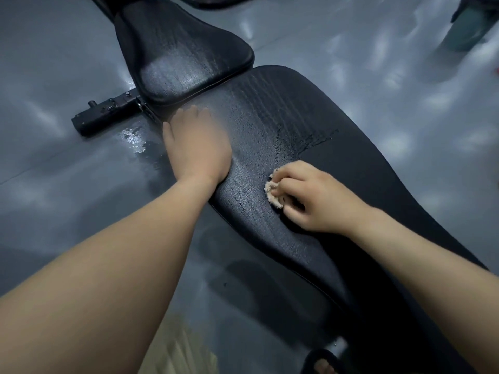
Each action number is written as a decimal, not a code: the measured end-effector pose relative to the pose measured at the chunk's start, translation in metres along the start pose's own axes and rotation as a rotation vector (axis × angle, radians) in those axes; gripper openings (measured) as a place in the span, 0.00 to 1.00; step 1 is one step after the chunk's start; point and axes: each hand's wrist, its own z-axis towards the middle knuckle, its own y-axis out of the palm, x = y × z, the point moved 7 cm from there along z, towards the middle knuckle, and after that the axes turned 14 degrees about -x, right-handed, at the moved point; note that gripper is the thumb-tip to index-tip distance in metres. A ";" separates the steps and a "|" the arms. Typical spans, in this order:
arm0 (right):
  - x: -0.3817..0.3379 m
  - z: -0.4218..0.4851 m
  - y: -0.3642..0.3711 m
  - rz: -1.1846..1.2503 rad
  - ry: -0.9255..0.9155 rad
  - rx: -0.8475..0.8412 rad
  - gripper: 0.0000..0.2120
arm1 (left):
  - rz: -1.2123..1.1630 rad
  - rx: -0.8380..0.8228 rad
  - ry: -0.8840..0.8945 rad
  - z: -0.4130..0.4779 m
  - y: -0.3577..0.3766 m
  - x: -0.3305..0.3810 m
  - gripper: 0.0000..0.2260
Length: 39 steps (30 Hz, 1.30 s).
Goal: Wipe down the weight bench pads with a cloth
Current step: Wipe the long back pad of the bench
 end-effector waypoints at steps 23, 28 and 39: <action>0.040 -0.003 -0.011 -0.011 0.158 0.048 0.08 | -0.015 0.008 0.009 0.000 -0.002 0.001 0.22; 0.115 0.033 -0.039 -0.028 0.404 0.170 0.15 | -0.018 0.000 0.005 -0.001 -0.004 0.002 0.22; 0.028 -0.008 -0.010 0.110 0.246 0.240 0.07 | -0.016 0.027 0.016 -0.002 -0.004 0.002 0.21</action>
